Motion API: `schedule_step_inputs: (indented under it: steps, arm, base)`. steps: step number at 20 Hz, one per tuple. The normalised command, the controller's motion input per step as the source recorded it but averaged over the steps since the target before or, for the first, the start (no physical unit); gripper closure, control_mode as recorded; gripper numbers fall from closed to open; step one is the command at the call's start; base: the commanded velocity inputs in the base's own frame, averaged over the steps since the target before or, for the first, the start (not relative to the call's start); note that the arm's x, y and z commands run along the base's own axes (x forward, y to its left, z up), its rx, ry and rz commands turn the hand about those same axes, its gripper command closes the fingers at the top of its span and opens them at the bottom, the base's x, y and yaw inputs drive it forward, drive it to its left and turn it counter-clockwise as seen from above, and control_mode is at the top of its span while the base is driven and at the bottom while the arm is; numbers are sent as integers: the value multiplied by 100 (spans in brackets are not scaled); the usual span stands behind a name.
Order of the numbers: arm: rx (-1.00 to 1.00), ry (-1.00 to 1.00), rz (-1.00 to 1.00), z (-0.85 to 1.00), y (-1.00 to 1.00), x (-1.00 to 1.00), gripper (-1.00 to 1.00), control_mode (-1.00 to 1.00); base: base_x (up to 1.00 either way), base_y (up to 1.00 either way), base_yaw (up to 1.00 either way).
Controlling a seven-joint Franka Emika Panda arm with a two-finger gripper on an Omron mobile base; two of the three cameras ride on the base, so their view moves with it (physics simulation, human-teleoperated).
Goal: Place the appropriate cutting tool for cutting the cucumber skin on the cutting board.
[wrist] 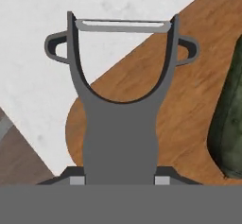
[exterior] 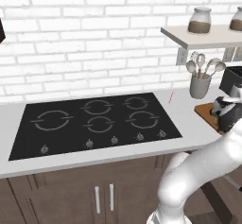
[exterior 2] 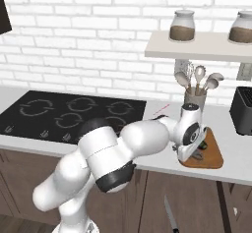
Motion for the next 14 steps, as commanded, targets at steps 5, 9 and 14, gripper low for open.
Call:
schedule_step_inputs:
  steps: [5, 9, 14]
  arm:
    - [11, 3, 11, -7, -24, 50, 100, -100]
    - [8, 5, 6, -7, -16, 29, 100, -100]
    - [0, 5, 4, -62, 6, 17, -100, -100]
  base:
    - [0, 0, 0]
    - [0, 0, 0]
    - [0, 0, 0]
